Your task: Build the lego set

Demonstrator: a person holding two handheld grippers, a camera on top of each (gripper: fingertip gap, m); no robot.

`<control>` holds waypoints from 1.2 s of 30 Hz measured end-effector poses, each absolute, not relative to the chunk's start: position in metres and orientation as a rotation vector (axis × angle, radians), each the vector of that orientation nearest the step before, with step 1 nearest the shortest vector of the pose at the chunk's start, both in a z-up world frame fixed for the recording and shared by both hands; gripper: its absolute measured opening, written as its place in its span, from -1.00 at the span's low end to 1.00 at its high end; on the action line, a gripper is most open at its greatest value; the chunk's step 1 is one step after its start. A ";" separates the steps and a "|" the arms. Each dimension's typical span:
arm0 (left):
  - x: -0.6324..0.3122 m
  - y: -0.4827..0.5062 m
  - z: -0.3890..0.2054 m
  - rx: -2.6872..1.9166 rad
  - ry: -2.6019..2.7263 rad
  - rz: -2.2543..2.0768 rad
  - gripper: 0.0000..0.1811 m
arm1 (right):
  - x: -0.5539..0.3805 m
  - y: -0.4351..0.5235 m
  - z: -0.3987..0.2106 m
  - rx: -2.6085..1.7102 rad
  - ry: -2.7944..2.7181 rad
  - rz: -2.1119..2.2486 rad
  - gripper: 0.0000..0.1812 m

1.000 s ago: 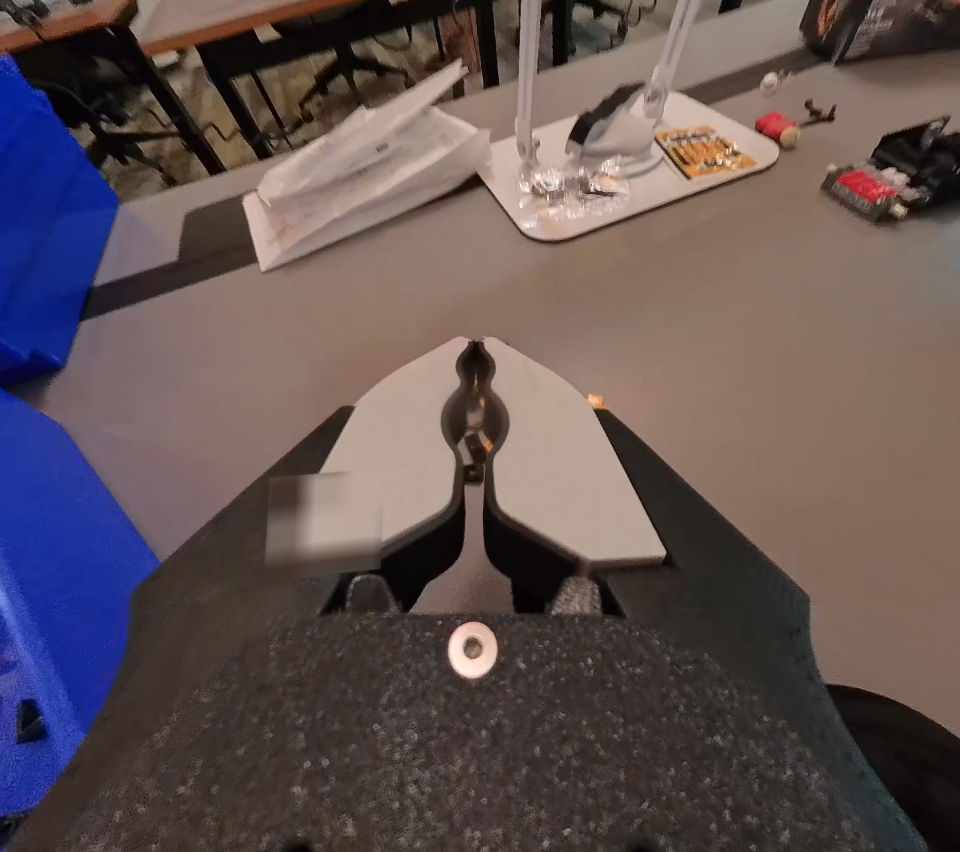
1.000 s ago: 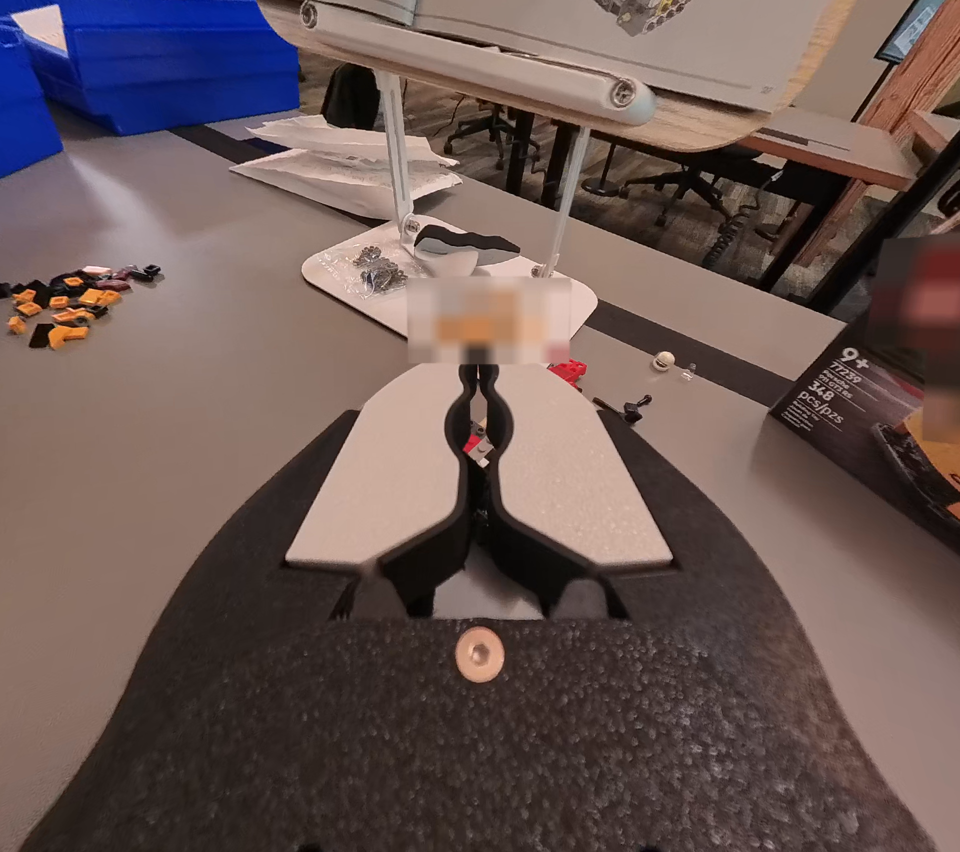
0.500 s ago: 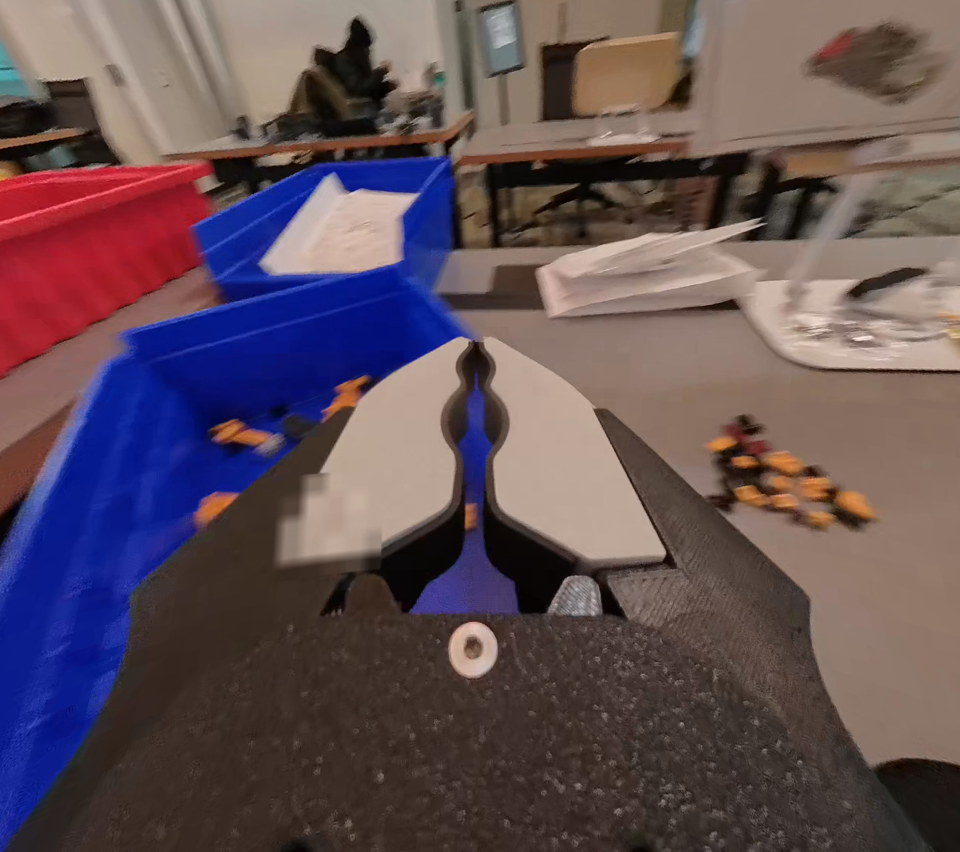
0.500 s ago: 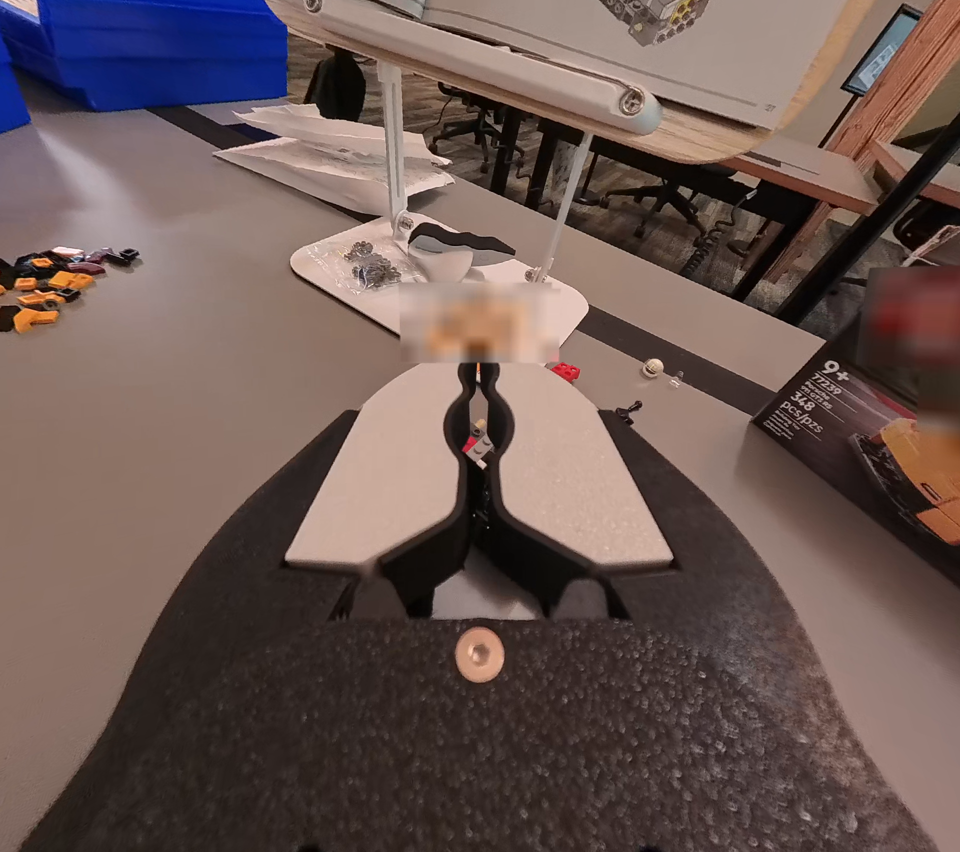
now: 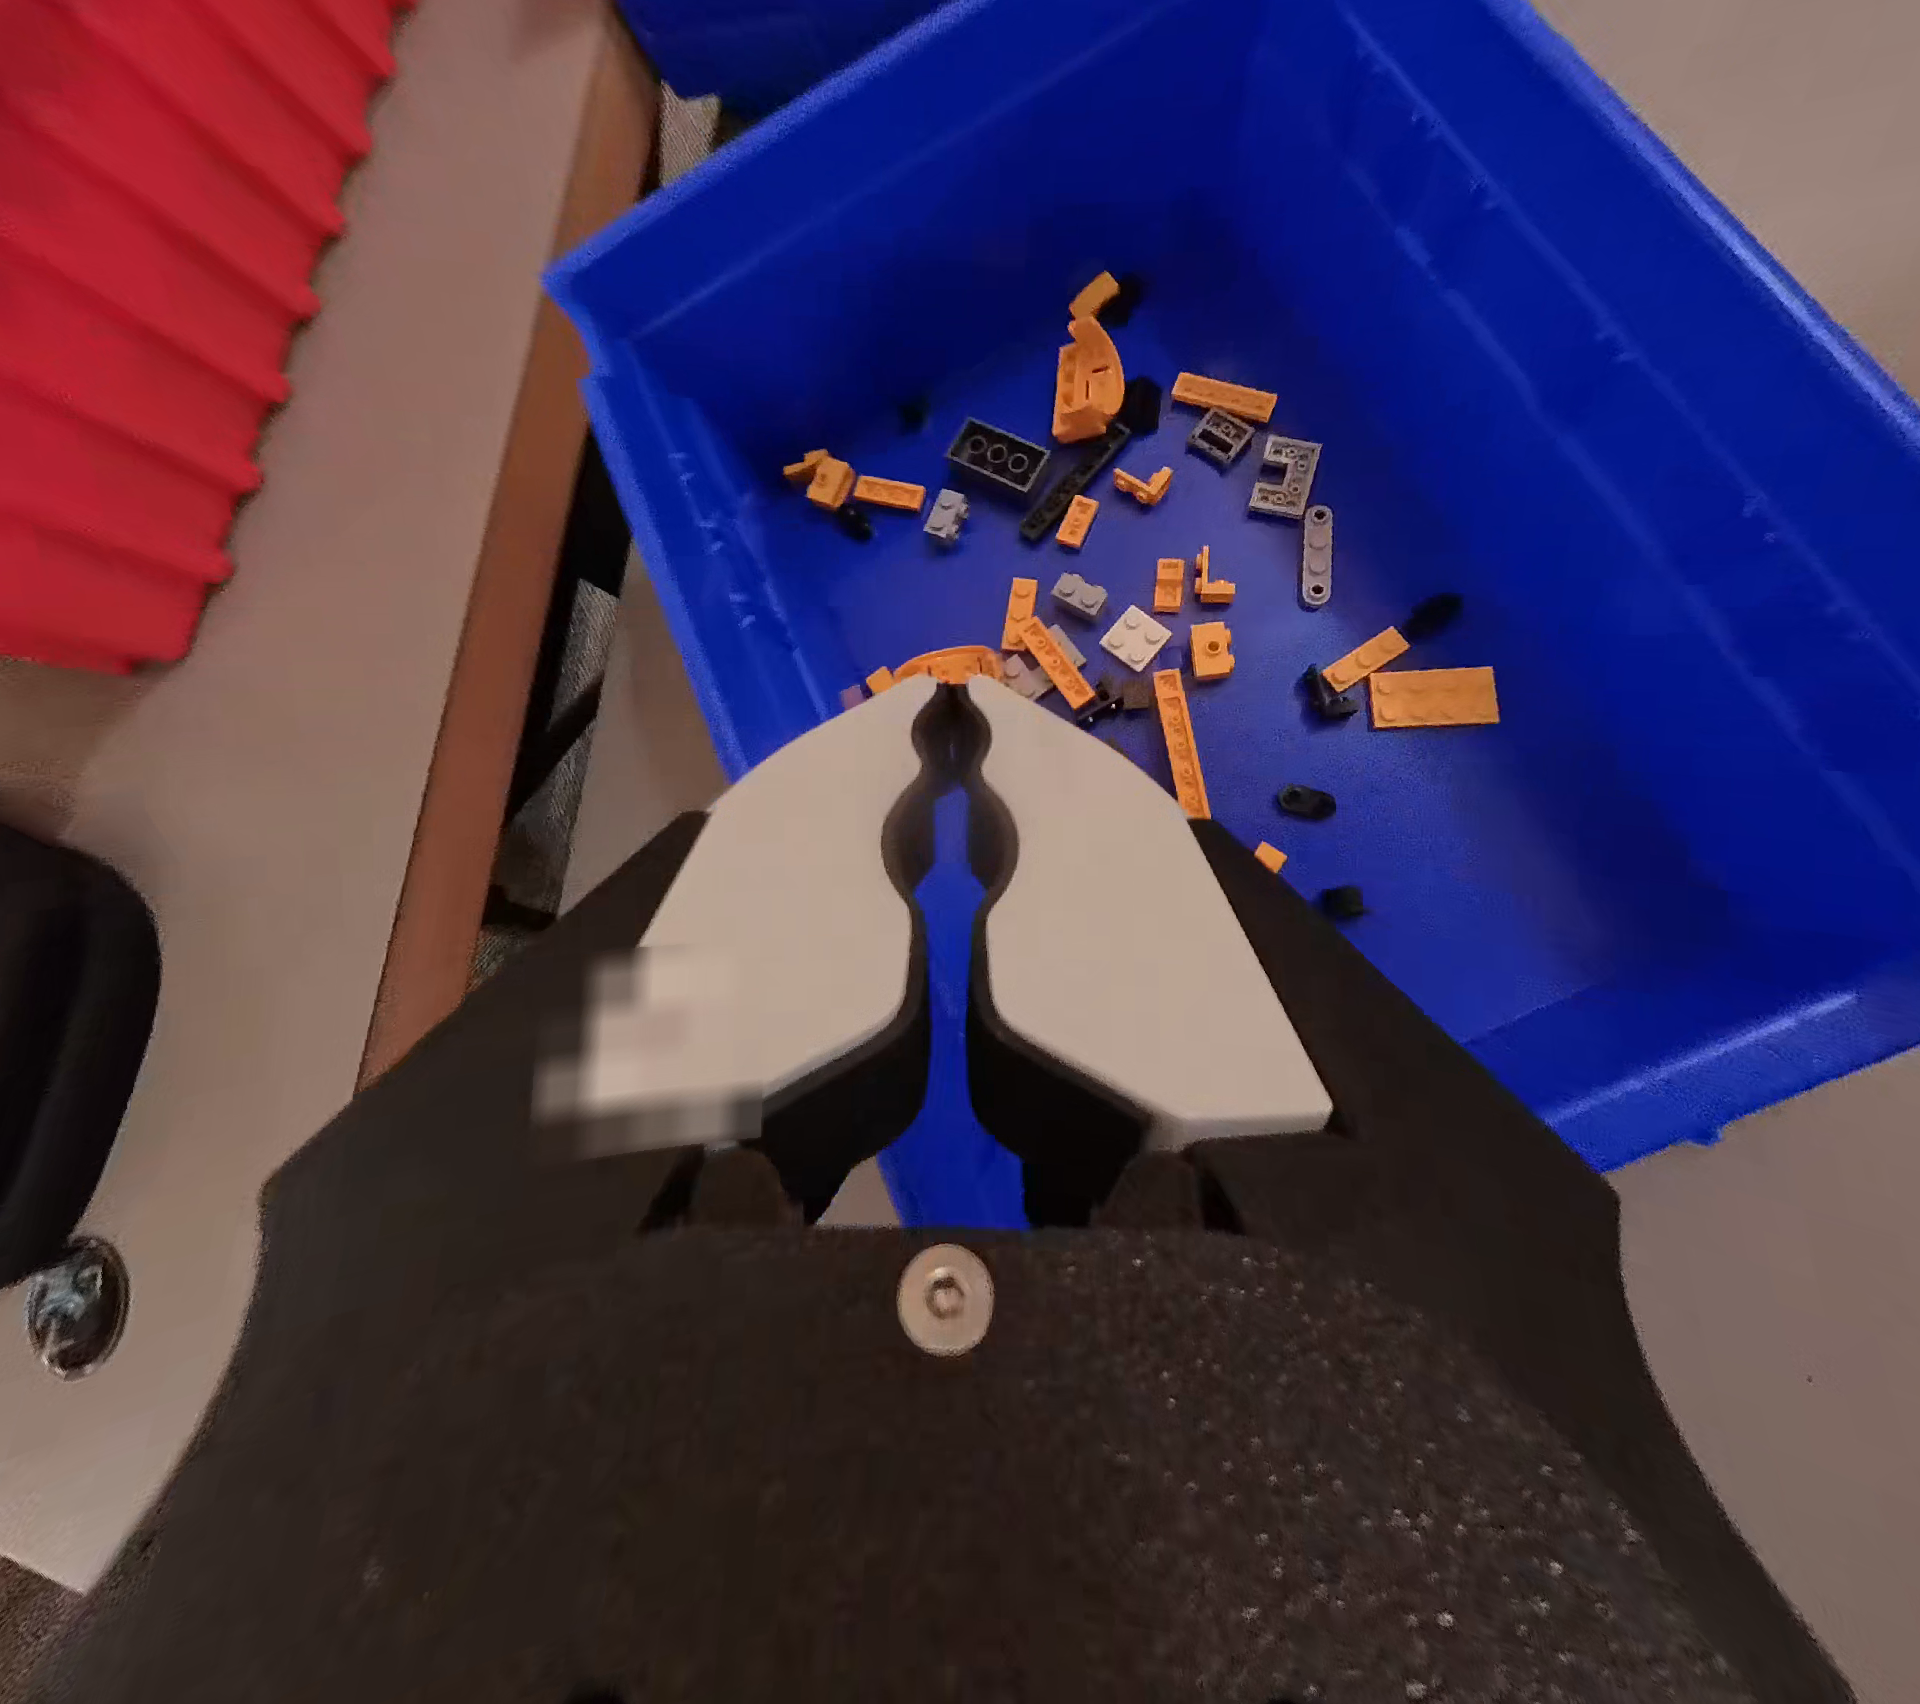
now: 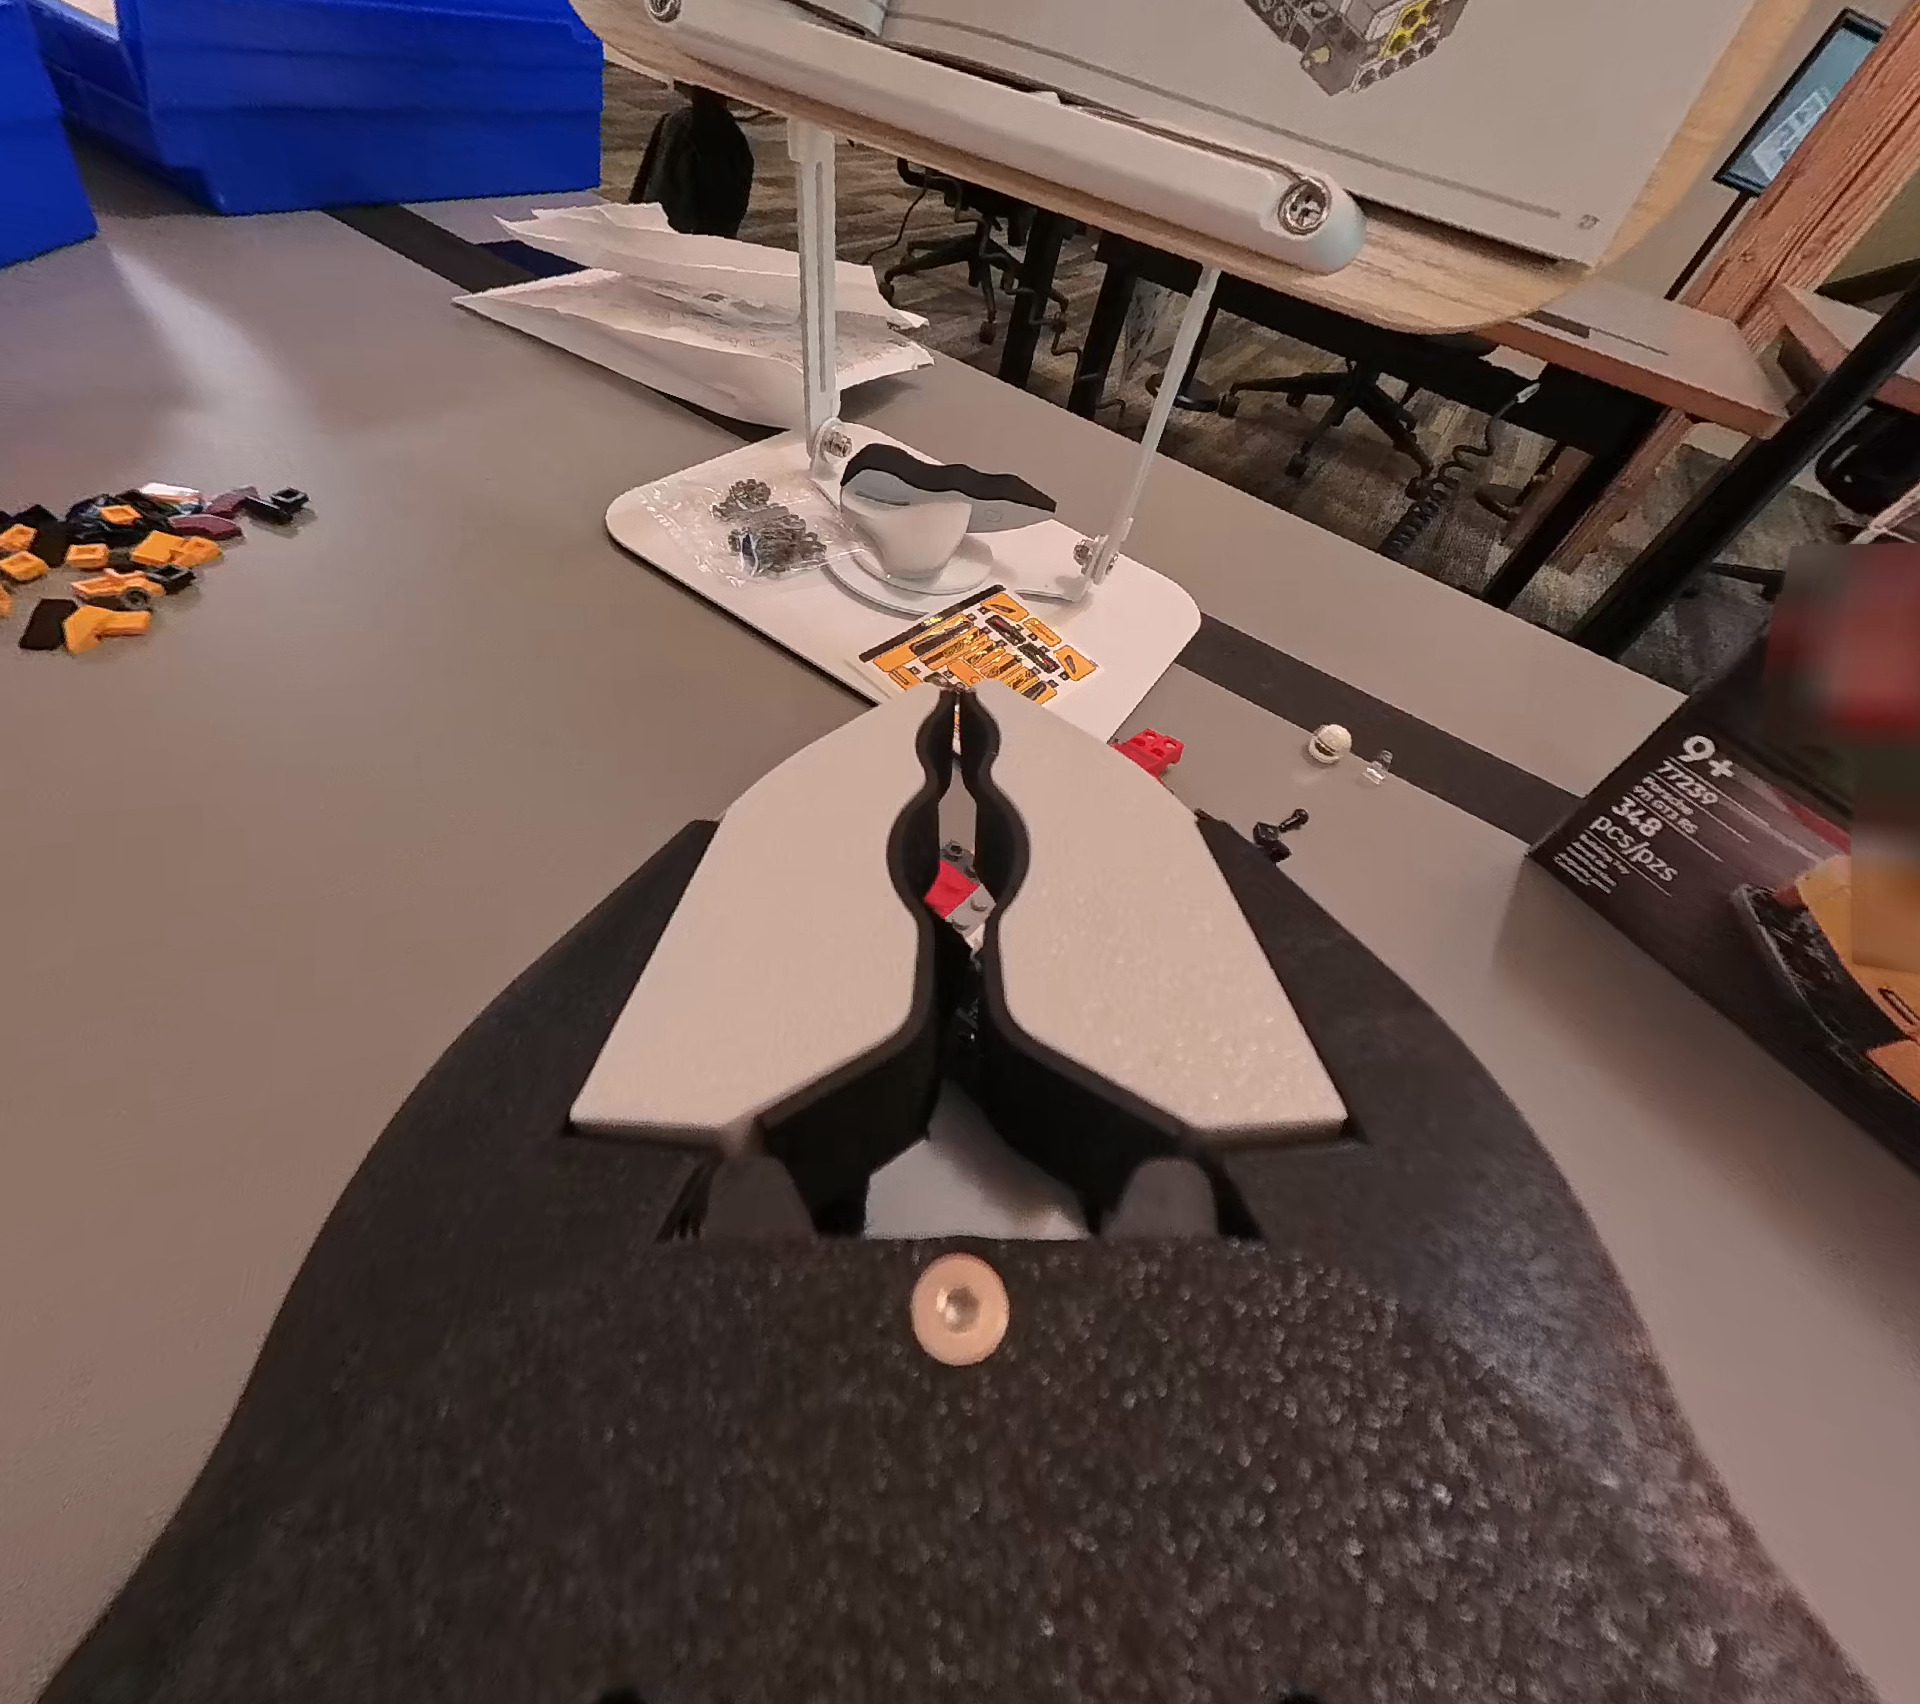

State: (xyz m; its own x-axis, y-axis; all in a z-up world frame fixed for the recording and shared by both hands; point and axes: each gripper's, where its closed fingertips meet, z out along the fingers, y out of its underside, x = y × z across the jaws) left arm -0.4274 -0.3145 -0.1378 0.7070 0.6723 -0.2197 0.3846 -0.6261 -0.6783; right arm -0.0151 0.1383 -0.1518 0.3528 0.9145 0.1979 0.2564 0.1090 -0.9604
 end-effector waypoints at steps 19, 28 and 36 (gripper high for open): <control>-0.360 -0.267 -0.249 -2.894 -0.480 -0.079 -0.69 | -0.013 0.138 -0.151 -1.430 -1.159 0.744 -0.99; -0.360 -0.271 -0.254 -2.945 -0.496 -0.040 -0.78 | -0.013 0.138 -0.153 -1.437 -1.166 0.743 -0.99; -0.360 -0.265 -0.242 -2.875 -0.469 0.023 -0.85 | -0.013 0.138 -0.151 -1.431 -1.164 0.745 -0.99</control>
State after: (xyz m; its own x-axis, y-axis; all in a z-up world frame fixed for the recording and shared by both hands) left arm -0.3603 -0.2654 -0.2419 0.9488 0.3152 0.0210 0.3116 -0.9229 -0.2263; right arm -0.0127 0.1379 -0.1507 0.3215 0.9341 0.1553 0.2496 0.0746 -0.9655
